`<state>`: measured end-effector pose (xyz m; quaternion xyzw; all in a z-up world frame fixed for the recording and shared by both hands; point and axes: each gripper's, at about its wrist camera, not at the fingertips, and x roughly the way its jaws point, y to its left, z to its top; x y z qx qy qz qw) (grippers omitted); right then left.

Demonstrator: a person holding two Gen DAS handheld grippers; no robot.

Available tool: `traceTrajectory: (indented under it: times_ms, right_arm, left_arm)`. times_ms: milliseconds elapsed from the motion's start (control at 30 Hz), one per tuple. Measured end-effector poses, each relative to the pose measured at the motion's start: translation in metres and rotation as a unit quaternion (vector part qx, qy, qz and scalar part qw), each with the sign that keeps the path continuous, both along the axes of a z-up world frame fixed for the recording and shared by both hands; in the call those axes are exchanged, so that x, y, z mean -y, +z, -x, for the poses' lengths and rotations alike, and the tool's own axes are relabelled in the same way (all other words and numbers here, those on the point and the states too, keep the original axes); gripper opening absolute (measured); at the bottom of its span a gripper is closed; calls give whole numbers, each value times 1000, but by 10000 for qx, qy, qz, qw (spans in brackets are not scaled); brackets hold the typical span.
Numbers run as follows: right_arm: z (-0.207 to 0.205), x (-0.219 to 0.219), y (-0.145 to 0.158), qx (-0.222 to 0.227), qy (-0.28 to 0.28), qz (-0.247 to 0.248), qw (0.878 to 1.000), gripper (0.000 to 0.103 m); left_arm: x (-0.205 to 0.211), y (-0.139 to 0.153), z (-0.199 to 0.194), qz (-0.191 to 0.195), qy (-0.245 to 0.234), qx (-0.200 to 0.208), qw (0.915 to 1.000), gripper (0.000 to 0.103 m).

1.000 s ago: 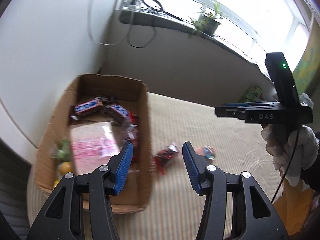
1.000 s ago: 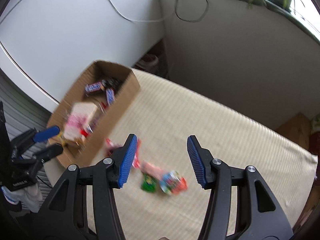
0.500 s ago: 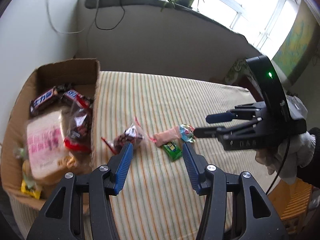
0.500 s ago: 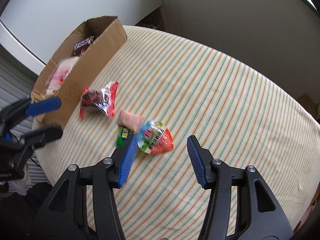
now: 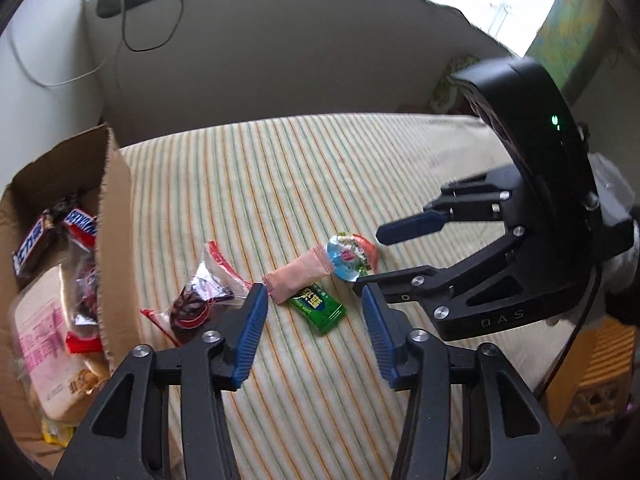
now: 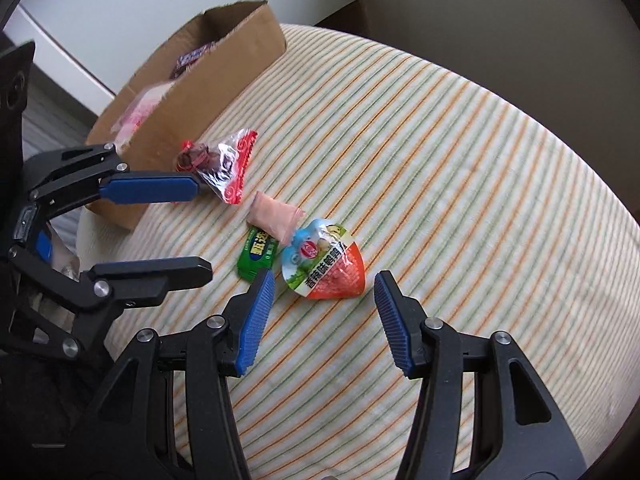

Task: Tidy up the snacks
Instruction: 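Grasp the pink candy with the left tool while the right tool grasps the egg-shaped candy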

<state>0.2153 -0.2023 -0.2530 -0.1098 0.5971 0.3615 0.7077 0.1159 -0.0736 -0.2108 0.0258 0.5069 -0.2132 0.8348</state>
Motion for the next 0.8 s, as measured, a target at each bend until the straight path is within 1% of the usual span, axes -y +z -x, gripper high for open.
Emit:
traceTrajectory:
  times_ms: [67,167,233,300,400,533,633,700,800]
  right_arm:
    - [-2,-5,-4,51,82,44,9999,54]
    - [-5,-11,-6,180,125,43,9997,54]
    - [-8,-14,-7,243,146,43,9996,51]
    - [-9,-15,-7,337,266,134,9990,44]
    - [-9,-12,-6,380,362,177,9985,44]
    - [-14,0,-6,467,176,320,9982,43]
    - [-18,12,-5,454,-13,354,9983,43]
    - [-19,18,-5,433,-95,352,9984,43]
    - [-21,24,-5,403,-197,321,9985,43]
  left_arm:
    - [-1,-4,-3,-68,6,-51,10000,42]
    - [-1,-8,-5,-111,36,-55,9999,41]
    - [2,-9,-8,-135,4,-57,9999,40]
    - [7,-12,-9,-211,-104,-38,9997,40]
    - [13,-16,-16,-312,-178,-60,9993,40]
    - [23,-22,-23,-509,-292,-12,9983,40]
    - [27,-30,-29,-627,-355,-79,9974,40]
    - [29,-38,-36,-751,-388,-148,9963,36]
    - [28,-40,-42,-779,-432,-214,9958,35]
